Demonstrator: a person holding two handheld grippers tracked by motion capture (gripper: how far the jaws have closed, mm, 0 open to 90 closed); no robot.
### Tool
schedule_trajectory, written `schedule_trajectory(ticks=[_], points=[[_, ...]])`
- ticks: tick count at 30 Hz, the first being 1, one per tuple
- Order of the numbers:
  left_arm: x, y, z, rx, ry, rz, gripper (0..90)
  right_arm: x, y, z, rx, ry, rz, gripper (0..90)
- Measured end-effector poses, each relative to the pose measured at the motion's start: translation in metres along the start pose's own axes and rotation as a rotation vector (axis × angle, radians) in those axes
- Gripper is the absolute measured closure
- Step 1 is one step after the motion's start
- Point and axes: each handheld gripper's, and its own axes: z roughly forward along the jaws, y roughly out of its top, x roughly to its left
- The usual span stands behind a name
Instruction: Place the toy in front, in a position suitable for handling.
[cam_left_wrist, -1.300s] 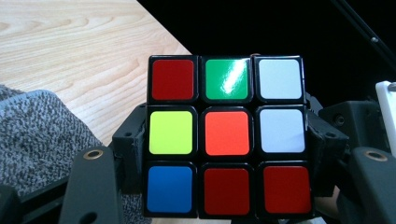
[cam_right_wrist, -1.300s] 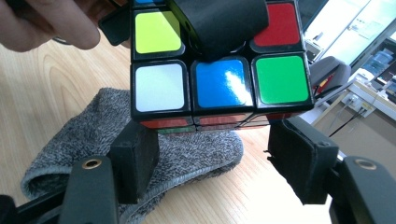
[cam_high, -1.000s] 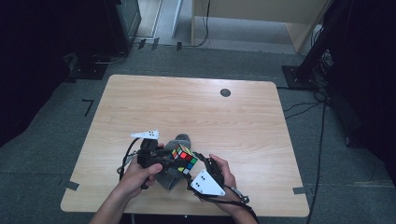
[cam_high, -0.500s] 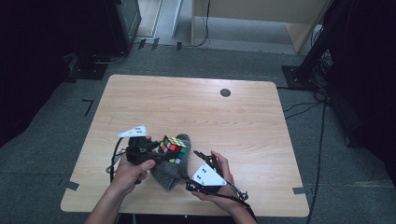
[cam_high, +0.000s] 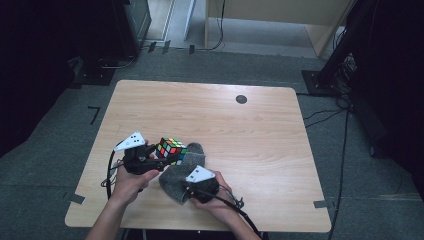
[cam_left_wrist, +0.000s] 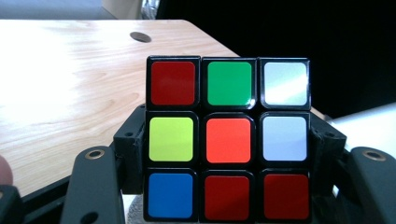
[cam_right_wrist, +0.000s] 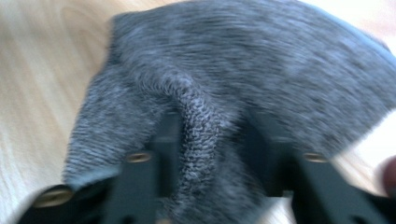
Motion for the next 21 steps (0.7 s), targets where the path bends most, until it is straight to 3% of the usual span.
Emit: schedule_trajectory(ticks=[1, 5, 8, 11, 13, 15, 17, 21], points=[[0.000, 0.000, 0.000, -0.002, 0.018, 0.007, 33.8, -0.018, -0.005, -0.008, 0.005, 0.001, 0.057, 74.3], [0.000, -0.002, -0.002, 0.004, 0.060, 0.050, 33.8, -0.047, -0.020, -0.033, 0.024, -0.085, 0.044, 76.9], [0.000, -0.004, 0.000, 0.018, 0.079, 0.072, 33.9, -0.068, -0.031, -0.052, 0.037, -0.108, 0.094, 66.2], [-0.001, -0.005, 0.004, 0.029, 0.087, 0.088, 33.9, -0.079, -0.029, -0.075, -0.084, -0.069, 0.127, 51.8], [-0.002, -0.006, 0.006, 0.041, 0.084, 0.095, 33.9, -0.079, -0.020, -0.087, -0.189, -0.048, 0.176, 42.7], [-0.003, -0.007, 0.008, 0.050, 0.102, 0.109, 33.9, -0.074, -0.015, -0.086, -0.229, -0.026, 0.206, 36.6], [-0.004, -0.009, 0.010, 0.055, 0.119, 0.128, 33.9, -0.065, -0.011, -0.075, -0.217, -0.020, 0.197, 32.5], [-0.007, -0.011, 0.011, 0.065, 0.096, 0.160, 34.0, -0.048, -0.009, -0.046, -0.127, -0.027, 0.143, 26.4]])
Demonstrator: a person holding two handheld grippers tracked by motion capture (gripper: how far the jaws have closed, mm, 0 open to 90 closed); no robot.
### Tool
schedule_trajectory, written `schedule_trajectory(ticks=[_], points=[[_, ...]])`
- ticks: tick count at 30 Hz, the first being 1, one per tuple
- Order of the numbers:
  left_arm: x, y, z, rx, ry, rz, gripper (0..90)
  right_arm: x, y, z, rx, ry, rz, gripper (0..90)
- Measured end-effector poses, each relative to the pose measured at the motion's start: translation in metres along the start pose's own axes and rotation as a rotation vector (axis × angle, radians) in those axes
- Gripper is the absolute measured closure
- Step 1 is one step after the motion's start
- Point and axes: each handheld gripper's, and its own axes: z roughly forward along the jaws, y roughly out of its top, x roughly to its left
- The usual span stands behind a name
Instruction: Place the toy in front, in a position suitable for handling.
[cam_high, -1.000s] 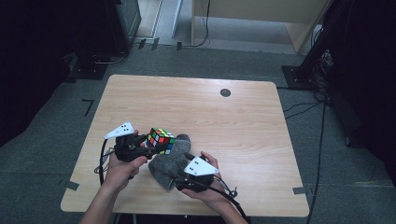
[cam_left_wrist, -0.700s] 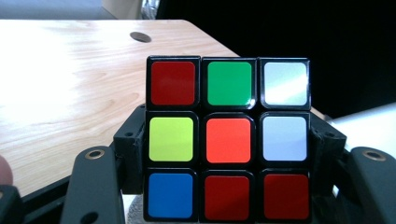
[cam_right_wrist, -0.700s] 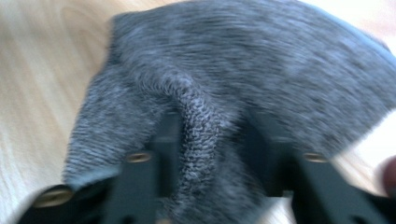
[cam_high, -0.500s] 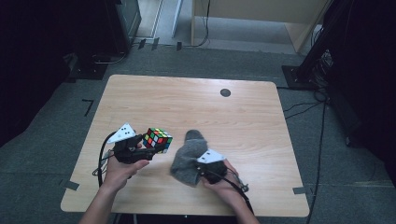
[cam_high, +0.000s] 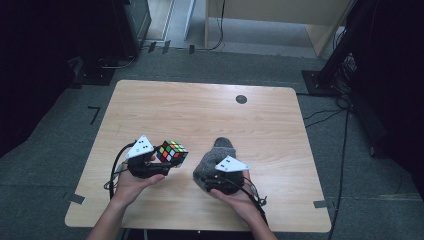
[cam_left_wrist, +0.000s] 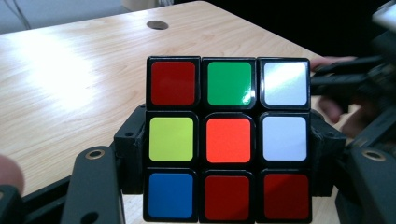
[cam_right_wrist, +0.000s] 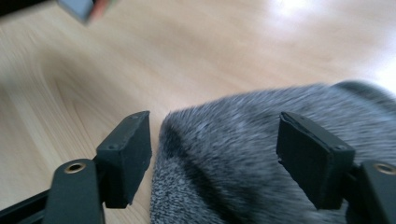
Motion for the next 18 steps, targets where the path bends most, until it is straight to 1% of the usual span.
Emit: schedule_trajectory(ticks=[1, 2, 3, 4, 6, 7, 8, 10, 11, 13, 15, 18], points=[[-0.001, 0.000, 0.000, -0.005, 0.004, 0.001, 34.0, 0.002, -0.002, 0.006, 0.021, -0.005, -0.014, 25.2], [-0.001, -0.001, 0.000, -0.008, 0.005, 0.003, 34.0, 0.003, -0.004, 0.011, 0.049, -0.029, -0.035, 24.5], [-0.001, -0.001, 0.000, -0.012, 0.010, 0.007, 34.0, 0.004, -0.007, 0.016, 0.079, -0.076, -0.058, 24.5], [-0.001, -0.001, 0.000, -0.015, 0.014, 0.007, 34.0, 0.002, -0.010, 0.018, 0.102, -0.105, -0.061, 24.6], [0.000, -0.002, 0.001, -0.016, 0.016, 0.006, 34.0, -0.004, -0.014, 0.017, 0.116, -0.107, -0.017, 26.0], [0.000, -0.003, 0.001, -0.019, 0.019, 0.003, 34.0, -0.006, -0.015, 0.016, 0.121, -0.112, -0.009, 26.6], [0.001, -0.003, 0.001, -0.018, 0.020, -0.002, 34.0, -0.008, -0.017, 0.015, 0.133, -0.115, -0.004, 27.3], [0.001, -0.004, 0.001, -0.018, 0.035, -0.011, 34.0, -0.013, -0.020, 0.015, 0.173, -0.096, -0.001, 29.3], [0.001, -0.005, 0.001, -0.016, 0.035, -0.020, 34.0, -0.015, -0.022, 0.015, 0.192, -0.085, -0.012, 30.1], [0.002, -0.005, 0.002, -0.002, 0.016, -0.035, 33.9, -0.017, -0.024, 0.014, 0.182, -0.076, -0.032, 31.9], [0.000, -0.005, 0.004, 0.002, 0.023, -0.035, 33.9, -0.016, -0.026, 0.013, 0.166, -0.079, -0.045, 32.1], [-0.001, -0.004, 0.004, -0.006, 0.029, -0.045, 33.9, -0.017, -0.031, 0.013, 0.127, -0.085, -0.043, 32.6]])
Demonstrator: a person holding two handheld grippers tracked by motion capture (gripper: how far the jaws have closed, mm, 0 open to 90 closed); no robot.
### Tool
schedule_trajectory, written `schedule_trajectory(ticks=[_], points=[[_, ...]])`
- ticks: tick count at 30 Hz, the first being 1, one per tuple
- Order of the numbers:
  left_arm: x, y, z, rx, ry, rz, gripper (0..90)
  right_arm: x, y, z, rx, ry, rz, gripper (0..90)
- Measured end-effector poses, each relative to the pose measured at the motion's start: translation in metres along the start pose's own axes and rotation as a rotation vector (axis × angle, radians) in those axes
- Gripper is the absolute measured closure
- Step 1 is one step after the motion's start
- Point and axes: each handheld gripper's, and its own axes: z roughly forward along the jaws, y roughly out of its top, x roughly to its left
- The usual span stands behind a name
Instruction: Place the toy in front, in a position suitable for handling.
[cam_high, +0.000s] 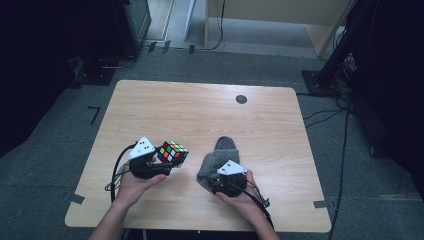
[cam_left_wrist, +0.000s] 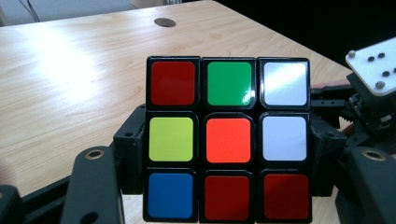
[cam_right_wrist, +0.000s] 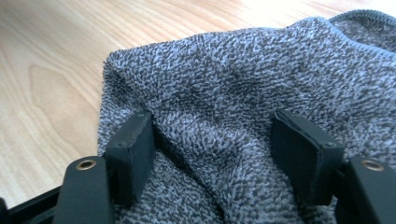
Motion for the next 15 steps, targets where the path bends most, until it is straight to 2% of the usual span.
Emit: schedule_trajectory(ticks=[2, 3, 6, 8, 10, 14, 15], points=[[0.000, -0.001, 0.000, 0.002, 0.009, 0.011, 33.9, 0.000, 0.000, 0.000, 0.000, -0.017, 0.012, 37.8], [0.000, -0.001, 0.001, 0.005, 0.013, 0.015, 33.9, -0.001, 0.001, -0.001, 0.000, -0.027, 0.015, 44.4], [0.000, -0.002, 0.001, 0.010, 0.002, 0.026, 33.9, -0.004, -0.001, -0.003, -0.012, -0.044, 0.035, 57.2], [-0.002, -0.003, 0.001, 0.005, 0.001, 0.045, 34.0, -0.007, -0.003, -0.004, -0.022, -0.035, 0.035, 64.6], [-0.003, -0.003, 0.001, -0.004, 0.004, 0.060, 34.0, -0.010, -0.004, -0.004, -0.026, -0.016, 0.014, 69.7], [-0.007, -0.005, 0.003, -0.009, -0.018, 0.088, 34.0, -0.012, -0.003, -0.009, -0.020, -0.015, 0.024, 78.9], [-0.008, -0.005, 0.003, -0.009, -0.020, 0.099, 34.0, -0.012, -0.001, -0.013, -0.033, -0.008, 0.026, 79.6]])
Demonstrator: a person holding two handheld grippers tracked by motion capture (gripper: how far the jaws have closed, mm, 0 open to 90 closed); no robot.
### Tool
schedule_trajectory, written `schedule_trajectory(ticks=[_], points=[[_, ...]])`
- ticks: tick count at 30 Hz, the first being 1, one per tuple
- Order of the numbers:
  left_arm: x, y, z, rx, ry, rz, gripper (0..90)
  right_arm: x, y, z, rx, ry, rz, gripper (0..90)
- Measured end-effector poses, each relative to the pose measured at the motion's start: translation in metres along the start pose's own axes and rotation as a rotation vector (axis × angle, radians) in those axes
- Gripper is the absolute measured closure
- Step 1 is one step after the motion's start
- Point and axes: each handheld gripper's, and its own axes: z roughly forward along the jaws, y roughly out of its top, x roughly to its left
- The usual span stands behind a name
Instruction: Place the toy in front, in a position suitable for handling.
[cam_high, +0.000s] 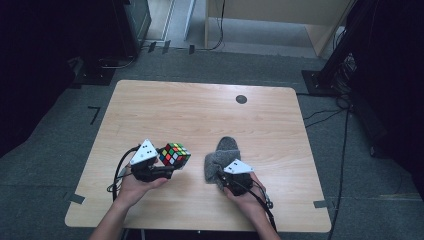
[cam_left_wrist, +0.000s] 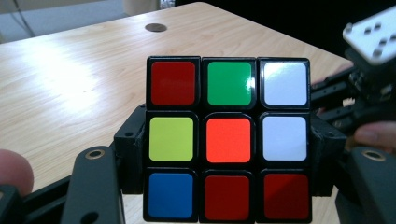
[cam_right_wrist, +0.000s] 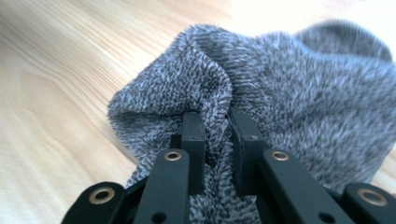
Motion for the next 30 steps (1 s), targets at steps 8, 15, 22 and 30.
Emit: schedule_trajectory(ticks=[8, 15, 22, 30], points=[[-0.015, -0.003, 0.009, -0.003, -0.039, 0.101, 34.0, 0.002, 0.028, -0.046, -0.315, 0.174, 0.081, 80.5], [-0.044, -0.006, 0.019, 0.021, -0.100, 0.265, 34.0, 0.024, 0.045, -0.067, -0.497, 0.318, 0.055, 80.3], [-0.051, -0.004, 0.013, -0.024, -0.112, 0.309, 34.1, 0.019, 0.036, -0.050, -0.374, 0.265, 0.095, 80.4], [-0.052, -0.002, 0.012, -0.024, -0.147, 0.297, 34.1, 0.032, 0.042, -0.065, -0.459, 0.292, 0.019, 79.3]])
